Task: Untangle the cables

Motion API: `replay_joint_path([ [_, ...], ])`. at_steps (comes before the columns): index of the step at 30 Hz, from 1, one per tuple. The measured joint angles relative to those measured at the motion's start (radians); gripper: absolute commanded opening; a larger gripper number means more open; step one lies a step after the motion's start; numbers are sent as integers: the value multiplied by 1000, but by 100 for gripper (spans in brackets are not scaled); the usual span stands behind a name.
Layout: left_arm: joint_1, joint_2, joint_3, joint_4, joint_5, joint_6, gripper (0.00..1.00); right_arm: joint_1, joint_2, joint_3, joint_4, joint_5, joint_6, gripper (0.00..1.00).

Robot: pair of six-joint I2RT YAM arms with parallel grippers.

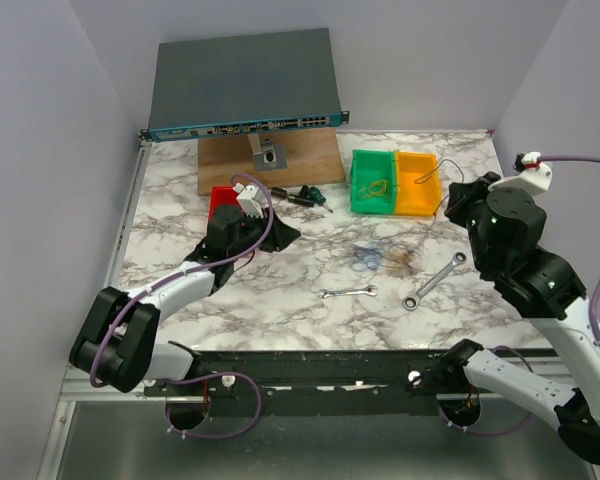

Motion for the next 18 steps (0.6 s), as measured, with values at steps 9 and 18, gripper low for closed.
replay_joint_path([
  [9, -47, 5, 6, 31, 47, 29, 71, 0, 83, 15, 4, -178, -23, 1],
  [18, -146, 17, 37, 46, 103, 96, 77, 0, 142, 138, 55, -466, -16, 1],
])
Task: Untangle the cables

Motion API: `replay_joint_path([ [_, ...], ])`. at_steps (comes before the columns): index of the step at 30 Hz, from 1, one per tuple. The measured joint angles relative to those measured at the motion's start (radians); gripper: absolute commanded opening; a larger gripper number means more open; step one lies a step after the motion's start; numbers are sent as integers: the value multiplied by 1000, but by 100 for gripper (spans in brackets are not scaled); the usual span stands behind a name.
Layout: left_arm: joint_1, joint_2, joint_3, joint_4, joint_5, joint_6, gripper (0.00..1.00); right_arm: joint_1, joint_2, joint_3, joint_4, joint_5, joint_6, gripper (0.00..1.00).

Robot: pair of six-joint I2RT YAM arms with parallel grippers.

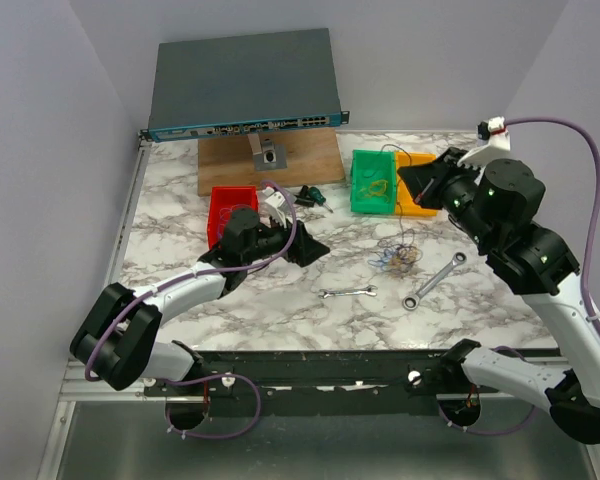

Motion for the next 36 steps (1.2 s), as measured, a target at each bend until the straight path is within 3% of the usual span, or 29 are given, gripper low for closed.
replay_joint_path([
  [13, -31, -14, -27, 140, 56, 25, 77, 0, 149, 69, 191, -477, 160, 1],
  [14, -35, -18, -31, 143, 56, 32, 72, 0, 162, 66, 212, -504, 179, 1],
  [17, -44, -17, -26, 131, 52, 48, 43, 0, 196, 66, 258, -555, 220, 1],
  [19, -48, 10, 16, 75, 34, 59, 34, 0, 216, 87, 255, -556, 230, 1],
  [23, -49, 119, 154, -79, -37, 71, 24, 0, 259, 238, 207, -438, 209, 1],
  [29, 14, 219, 227, -251, -97, 34, 19, 0, 250, 547, 136, -40, 84, 1],
  [31, 55, 231, 223, -275, -96, 7, 12, 0, 225, 579, 132, 76, 43, 1],
  [36, 116, 221, 183, -322, -149, -32, 11, 0, 138, 533, 138, 330, -55, 1],
])
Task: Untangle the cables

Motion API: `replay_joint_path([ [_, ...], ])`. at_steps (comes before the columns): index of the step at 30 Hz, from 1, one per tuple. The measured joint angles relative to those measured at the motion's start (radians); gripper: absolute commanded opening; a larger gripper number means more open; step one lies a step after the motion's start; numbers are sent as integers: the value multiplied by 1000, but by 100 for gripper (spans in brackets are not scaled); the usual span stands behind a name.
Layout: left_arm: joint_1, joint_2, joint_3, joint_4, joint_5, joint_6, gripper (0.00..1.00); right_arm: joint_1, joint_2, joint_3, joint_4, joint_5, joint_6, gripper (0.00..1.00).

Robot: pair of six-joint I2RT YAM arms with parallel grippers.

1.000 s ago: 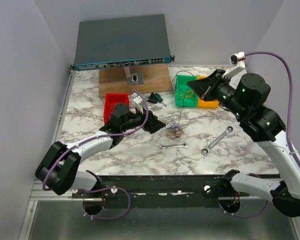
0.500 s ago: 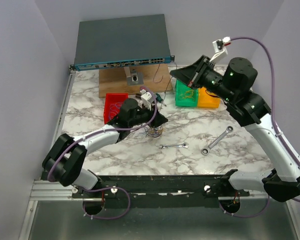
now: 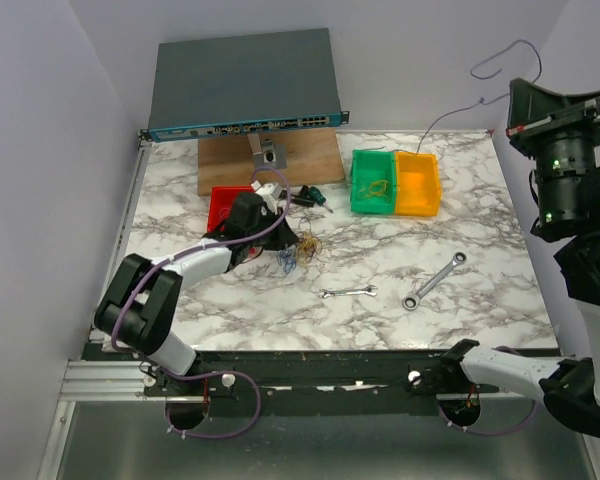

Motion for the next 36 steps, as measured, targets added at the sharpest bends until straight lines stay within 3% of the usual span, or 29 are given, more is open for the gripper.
replay_joint_path([
  [8, -3, -198, -115, 11, -108, 0, 15, 0, -123, -367, -21, 151, -40, 1],
  [16, -28, -239, -140, 72, -115, 12, 21, 0, -44, -605, -75, 235, -57, 1],
  [22, -56, -264, -155, 98, -115, 34, 25, -8, 26, -568, -51, 291, -115, 1],
  [36, -94, -325, -180, 142, -130, 74, 28, -68, 266, -113, 62, 324, -277, 1],
])
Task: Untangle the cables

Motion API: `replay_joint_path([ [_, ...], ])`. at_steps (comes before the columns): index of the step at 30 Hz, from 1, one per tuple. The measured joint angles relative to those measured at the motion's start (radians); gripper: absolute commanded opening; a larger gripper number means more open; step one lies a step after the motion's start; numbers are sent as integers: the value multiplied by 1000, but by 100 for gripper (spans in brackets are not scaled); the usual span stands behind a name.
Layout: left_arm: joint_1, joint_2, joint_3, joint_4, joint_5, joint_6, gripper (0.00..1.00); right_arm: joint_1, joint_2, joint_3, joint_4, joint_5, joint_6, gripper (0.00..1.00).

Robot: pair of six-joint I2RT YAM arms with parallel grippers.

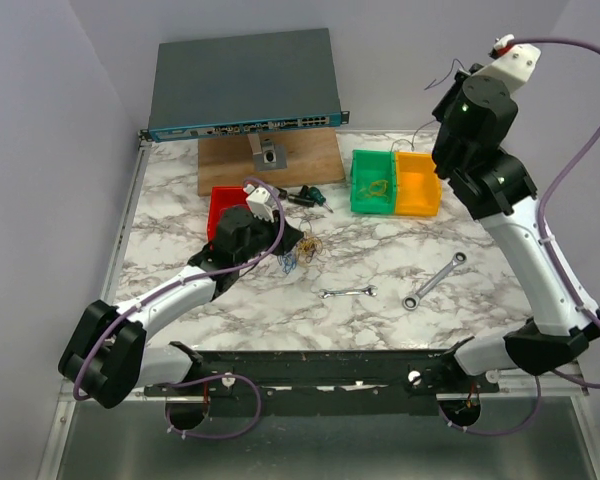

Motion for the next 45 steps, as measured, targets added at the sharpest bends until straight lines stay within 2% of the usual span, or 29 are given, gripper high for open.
replay_joint_path([
  [9, 0, 0, -1, 1, -4, 6, 29, -150, 220, 200, -2, -51, -15, 1],
  [14, 0, 0, -1, 1, -11, 11, 29, -214, 270, 221, -34, -102, 26, 1],
  [23, 0, 0, -1, 2, -15, 13, 29, -266, 246, -13, -21, -203, 131, 1],
  [35, -6, 0, -1, 1, -16, 16, 29, -315, 261, -245, 17, -318, 244, 1],
  [45, -6, 0, -1, 1, -16, 16, 29, -337, 415, -399, 51, -394, 318, 1],
])
